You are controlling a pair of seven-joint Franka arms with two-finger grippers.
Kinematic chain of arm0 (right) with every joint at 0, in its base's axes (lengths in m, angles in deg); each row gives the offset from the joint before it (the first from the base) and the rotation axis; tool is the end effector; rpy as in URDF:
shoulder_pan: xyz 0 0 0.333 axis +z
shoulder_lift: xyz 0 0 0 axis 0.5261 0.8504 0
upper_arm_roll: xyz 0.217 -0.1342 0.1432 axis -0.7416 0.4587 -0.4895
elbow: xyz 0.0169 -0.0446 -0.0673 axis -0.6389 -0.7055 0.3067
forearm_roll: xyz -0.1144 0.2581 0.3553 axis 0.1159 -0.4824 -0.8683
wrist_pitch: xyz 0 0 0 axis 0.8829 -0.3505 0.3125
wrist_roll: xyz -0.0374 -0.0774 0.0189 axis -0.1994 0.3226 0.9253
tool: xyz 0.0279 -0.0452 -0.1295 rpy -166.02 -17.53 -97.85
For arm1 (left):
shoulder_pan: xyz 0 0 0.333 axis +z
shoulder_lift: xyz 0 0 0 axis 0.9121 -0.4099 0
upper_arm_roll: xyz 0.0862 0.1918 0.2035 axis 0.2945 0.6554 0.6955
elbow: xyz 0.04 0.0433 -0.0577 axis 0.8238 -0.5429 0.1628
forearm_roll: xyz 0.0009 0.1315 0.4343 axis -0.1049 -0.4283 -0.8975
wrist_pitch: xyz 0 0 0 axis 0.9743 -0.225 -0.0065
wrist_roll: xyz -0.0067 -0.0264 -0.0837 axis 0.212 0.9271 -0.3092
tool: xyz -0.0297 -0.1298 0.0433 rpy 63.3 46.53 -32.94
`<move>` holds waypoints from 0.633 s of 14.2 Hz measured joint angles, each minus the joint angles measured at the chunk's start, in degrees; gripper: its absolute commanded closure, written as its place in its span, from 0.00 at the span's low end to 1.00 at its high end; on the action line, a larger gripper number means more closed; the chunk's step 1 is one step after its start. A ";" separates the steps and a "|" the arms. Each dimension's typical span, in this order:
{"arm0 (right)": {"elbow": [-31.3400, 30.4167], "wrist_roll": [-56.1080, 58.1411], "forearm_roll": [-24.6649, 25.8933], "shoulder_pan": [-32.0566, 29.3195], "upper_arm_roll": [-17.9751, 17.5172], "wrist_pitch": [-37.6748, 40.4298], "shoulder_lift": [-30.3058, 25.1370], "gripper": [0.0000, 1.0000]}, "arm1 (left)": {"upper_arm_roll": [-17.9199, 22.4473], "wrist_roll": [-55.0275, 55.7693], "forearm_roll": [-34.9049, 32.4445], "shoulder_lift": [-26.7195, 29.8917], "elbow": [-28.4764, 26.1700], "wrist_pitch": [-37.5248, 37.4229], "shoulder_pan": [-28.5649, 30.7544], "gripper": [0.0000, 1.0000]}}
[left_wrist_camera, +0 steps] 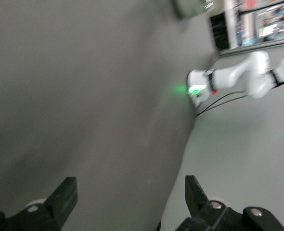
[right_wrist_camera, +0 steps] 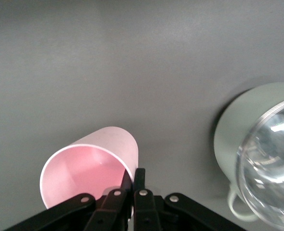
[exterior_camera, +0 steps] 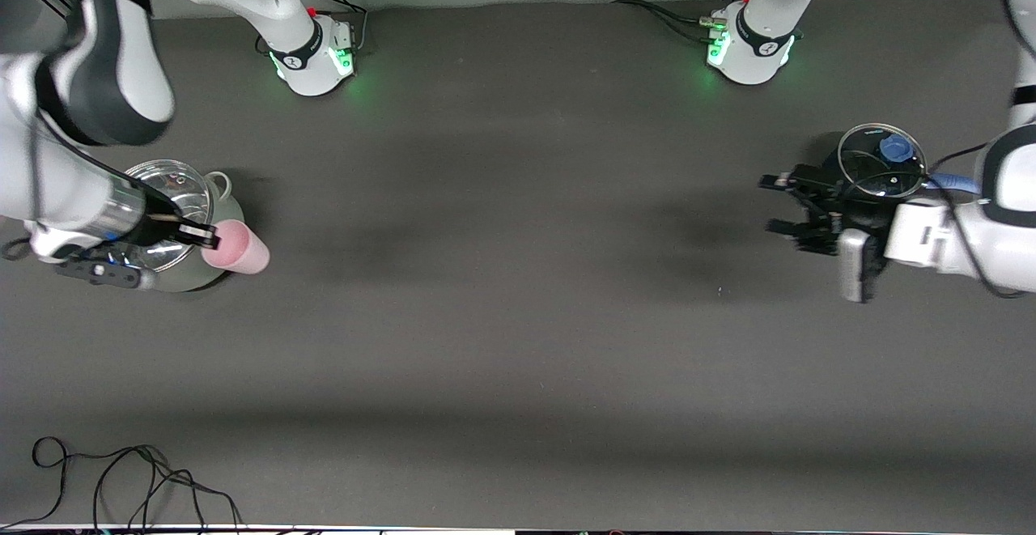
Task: Transfer pink cup from left to right arm
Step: 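Carry the cup with the right gripper toward the glass pot while the left gripper withdraws, then lower the cup onto the table, open the right gripper, withdraw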
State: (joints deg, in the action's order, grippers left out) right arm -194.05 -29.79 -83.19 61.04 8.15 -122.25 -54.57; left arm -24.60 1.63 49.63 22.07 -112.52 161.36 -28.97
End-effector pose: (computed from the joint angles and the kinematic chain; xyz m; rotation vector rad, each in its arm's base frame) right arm 0.6225 0.0185 0.3468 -3.0823 0.3661 0.1346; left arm 0.6295 -0.0468 0.3649 2.1259 -0.7505 -0.3222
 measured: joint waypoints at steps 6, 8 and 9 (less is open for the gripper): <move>-16.85 2.98 0.04 0.11 -0.06 -22.13 1.61 1.00 | 0.40 4.75 -19.99 2.19 11.93 -7.95 0.13 0.01; -18.09 3.52 0.04 0.10 -0.05 -25.15 3.92 1.00 | 0.69 7.66 -24.32 4.92 12.57 -8.23 0.21 0.01; -18.20 3.55 -0.02 0.12 -0.06 -26.34 5.17 1.00 | 0.80 12.49 -25.93 6.21 12.60 -8.49 0.23 0.01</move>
State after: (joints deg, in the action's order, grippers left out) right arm -212.25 -26.23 -83.21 61.15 8.09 -148.59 -49.40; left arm -23.80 14.12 23.70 28.29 -99.92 152.88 -28.74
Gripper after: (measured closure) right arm 0.974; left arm 0.004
